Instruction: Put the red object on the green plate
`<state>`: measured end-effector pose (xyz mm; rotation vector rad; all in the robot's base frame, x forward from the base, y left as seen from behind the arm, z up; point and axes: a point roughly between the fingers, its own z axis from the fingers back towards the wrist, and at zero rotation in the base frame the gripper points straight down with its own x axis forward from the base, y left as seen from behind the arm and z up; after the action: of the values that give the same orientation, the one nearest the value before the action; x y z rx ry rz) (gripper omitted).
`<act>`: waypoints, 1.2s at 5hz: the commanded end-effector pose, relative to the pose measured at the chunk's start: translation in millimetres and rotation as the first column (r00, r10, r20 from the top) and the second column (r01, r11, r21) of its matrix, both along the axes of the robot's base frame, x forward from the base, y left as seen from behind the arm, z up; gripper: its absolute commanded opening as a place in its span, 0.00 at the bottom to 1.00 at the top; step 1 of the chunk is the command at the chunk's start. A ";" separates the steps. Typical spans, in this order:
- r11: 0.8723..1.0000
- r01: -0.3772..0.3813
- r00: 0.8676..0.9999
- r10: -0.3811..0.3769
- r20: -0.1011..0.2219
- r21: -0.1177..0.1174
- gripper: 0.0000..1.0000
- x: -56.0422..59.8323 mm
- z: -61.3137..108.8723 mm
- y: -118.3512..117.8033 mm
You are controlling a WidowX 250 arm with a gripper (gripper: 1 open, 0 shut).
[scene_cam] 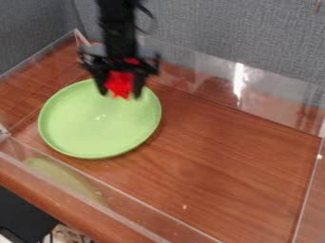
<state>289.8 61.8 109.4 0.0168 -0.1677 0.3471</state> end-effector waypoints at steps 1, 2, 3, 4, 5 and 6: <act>1.000 0.024 1.000 -0.024 0.001 0.013 0.00 -14.3 -2.0 20.4; 0.999 0.048 0.998 -0.048 -0.037 0.011 0.00 -21.7 -20.9 22.9; 0.997 0.079 0.995 -0.079 -0.054 -0.004 0.00 -21.3 -35.5 19.6; 0.993 0.116 0.991 -0.117 -0.066 -0.015 1.00 -18.9 -44.1 19.7; 0.999 0.047 0.997 -0.049 -0.065 -0.027 1.00 -16.2 -58.2 23.0; 0.999 -0.003 0.998 0.001 -0.065 -0.033 1.00 -12.0 -71.4 28.2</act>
<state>272.3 84.3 29.2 -0.0114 -0.0610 0.3376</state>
